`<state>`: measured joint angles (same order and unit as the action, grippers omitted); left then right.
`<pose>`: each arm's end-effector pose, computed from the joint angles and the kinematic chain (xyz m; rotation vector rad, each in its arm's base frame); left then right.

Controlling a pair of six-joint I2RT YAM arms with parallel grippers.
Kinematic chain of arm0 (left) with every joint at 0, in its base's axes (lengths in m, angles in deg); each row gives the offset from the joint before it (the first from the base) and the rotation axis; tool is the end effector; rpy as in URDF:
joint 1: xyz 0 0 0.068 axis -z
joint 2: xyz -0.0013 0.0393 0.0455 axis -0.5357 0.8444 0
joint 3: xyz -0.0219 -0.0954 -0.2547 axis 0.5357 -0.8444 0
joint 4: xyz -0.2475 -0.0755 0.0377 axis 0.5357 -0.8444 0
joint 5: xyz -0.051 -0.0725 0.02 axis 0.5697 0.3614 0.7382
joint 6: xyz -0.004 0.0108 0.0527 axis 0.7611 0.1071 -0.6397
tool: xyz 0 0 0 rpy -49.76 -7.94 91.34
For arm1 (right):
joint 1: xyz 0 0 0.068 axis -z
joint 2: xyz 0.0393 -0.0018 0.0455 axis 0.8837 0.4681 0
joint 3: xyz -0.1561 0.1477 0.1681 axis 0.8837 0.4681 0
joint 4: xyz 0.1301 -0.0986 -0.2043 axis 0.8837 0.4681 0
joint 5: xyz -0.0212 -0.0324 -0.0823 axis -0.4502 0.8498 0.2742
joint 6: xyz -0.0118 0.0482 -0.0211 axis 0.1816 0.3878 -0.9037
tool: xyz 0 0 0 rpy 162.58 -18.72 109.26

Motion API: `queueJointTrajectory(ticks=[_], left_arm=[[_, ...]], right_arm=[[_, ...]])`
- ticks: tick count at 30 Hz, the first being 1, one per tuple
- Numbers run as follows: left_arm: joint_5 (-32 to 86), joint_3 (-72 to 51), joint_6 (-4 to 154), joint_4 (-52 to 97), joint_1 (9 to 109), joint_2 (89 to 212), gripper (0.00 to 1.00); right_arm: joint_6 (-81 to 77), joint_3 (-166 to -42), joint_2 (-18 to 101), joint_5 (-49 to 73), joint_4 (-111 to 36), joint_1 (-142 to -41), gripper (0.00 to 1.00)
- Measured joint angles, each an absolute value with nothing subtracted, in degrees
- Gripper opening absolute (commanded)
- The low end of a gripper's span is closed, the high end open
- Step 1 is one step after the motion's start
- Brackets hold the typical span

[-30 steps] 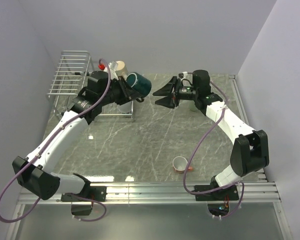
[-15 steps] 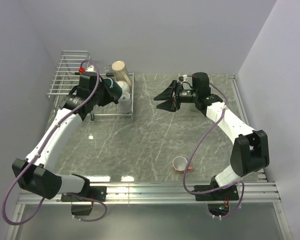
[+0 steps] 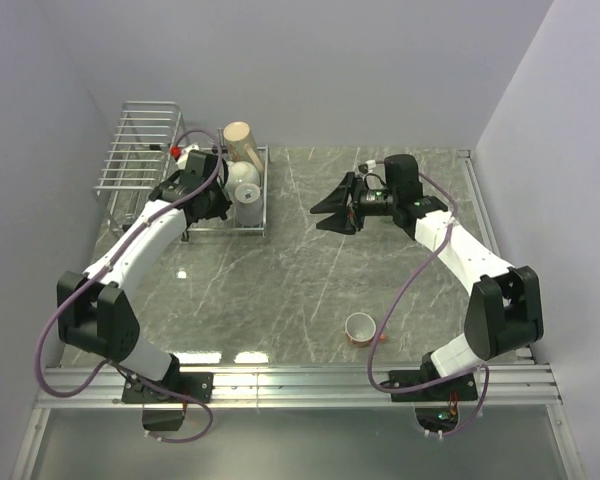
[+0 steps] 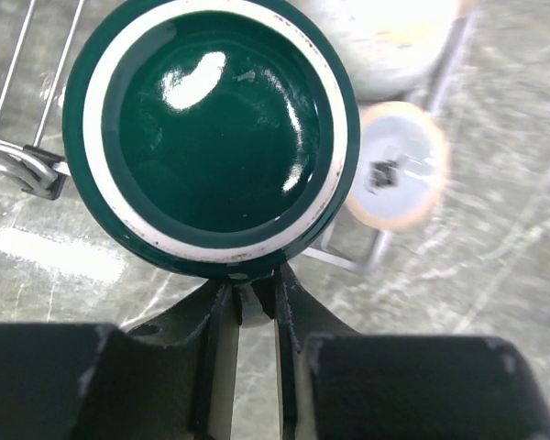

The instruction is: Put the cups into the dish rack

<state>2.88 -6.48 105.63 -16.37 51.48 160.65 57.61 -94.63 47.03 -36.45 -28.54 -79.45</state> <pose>0.3132 -0.0983 0.3179 -0.5952 2.2673 -0.2065 0.3121 0.1286 0.3021 0.3032 2.4026 1.8191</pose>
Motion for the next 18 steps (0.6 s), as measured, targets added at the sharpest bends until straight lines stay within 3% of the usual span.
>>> queueJointTrajectory(ticks=[18], left_arm=[[-1.21, -10.53, 110.16, -7.08, 50.72, 170.18, 0.00]], right_arm=[[50.98, -91.57, 43.84, -35.07, -20.08, -79.43, 0.56]])
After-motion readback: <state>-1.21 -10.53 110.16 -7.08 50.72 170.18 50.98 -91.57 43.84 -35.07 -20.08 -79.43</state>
